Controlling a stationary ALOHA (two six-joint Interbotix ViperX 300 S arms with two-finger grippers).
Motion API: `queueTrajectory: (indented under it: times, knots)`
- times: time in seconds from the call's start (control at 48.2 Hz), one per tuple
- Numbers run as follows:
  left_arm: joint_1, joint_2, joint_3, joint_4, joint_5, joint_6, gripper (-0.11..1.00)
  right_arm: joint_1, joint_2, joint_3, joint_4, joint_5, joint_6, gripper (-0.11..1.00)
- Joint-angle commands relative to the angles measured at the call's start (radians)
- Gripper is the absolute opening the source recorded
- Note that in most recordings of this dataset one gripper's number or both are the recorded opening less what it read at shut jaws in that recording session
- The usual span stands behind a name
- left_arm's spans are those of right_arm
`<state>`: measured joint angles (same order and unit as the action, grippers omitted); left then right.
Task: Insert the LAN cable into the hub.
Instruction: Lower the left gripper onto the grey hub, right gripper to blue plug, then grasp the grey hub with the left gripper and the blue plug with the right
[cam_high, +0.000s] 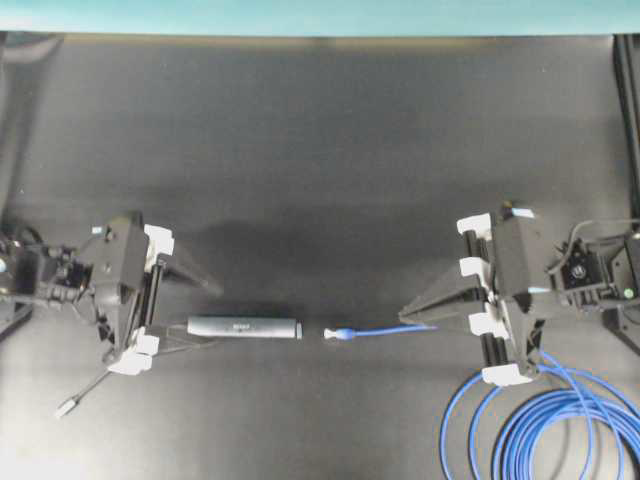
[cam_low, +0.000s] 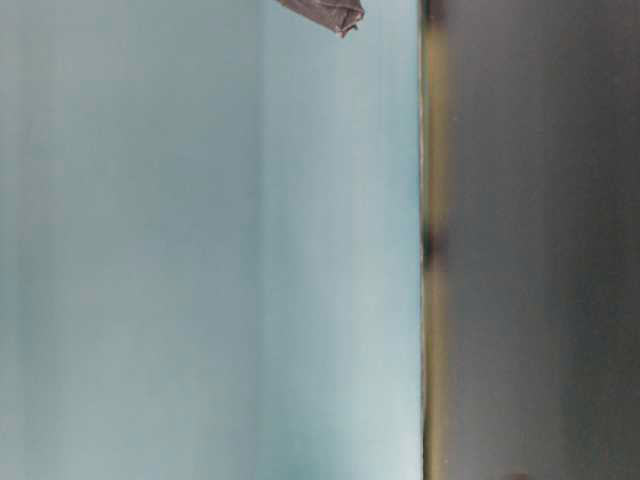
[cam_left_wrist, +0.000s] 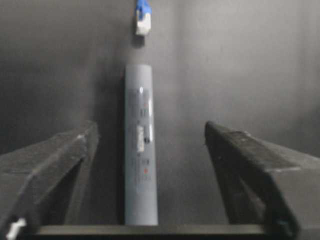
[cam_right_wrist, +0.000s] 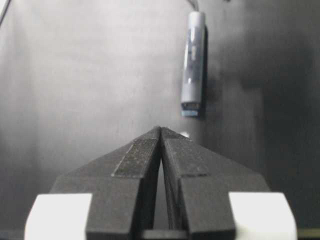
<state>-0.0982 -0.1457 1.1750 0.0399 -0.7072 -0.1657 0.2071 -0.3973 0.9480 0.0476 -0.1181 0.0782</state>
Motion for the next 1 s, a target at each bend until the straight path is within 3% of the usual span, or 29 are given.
queueTrajectory:
  times: [0.0,0.166,0.457,0.789,0.892,0.975]
  knots:
    - [0.005,0.072,0.015,0.003,-0.126,-0.002,0.72,0.002,-0.003,0.005,0.005,-0.060,0.006,0.01]
    - [0.003,0.212,0.011,0.003,-0.281,-0.003,0.74,0.000,-0.003,0.023,0.009,-0.094,0.017,0.01]
    - [-0.005,0.383,-0.021,0.003,-0.423,-0.011,0.75,0.002,0.000,0.020,0.009,-0.100,0.058,0.01]
    - [-0.037,0.480,-0.091,0.003,-0.357,-0.018,0.73,0.005,-0.005,0.025,0.009,-0.117,0.067,0.01]
    - [-0.040,0.479,-0.100,0.003,-0.310,-0.020,0.66,0.003,-0.005,0.025,0.009,-0.118,0.074,0.01]
    - [-0.041,0.462,-0.104,0.003,-0.301,-0.008,0.47,0.003,-0.005,0.026,0.009,-0.118,0.086,0.03]
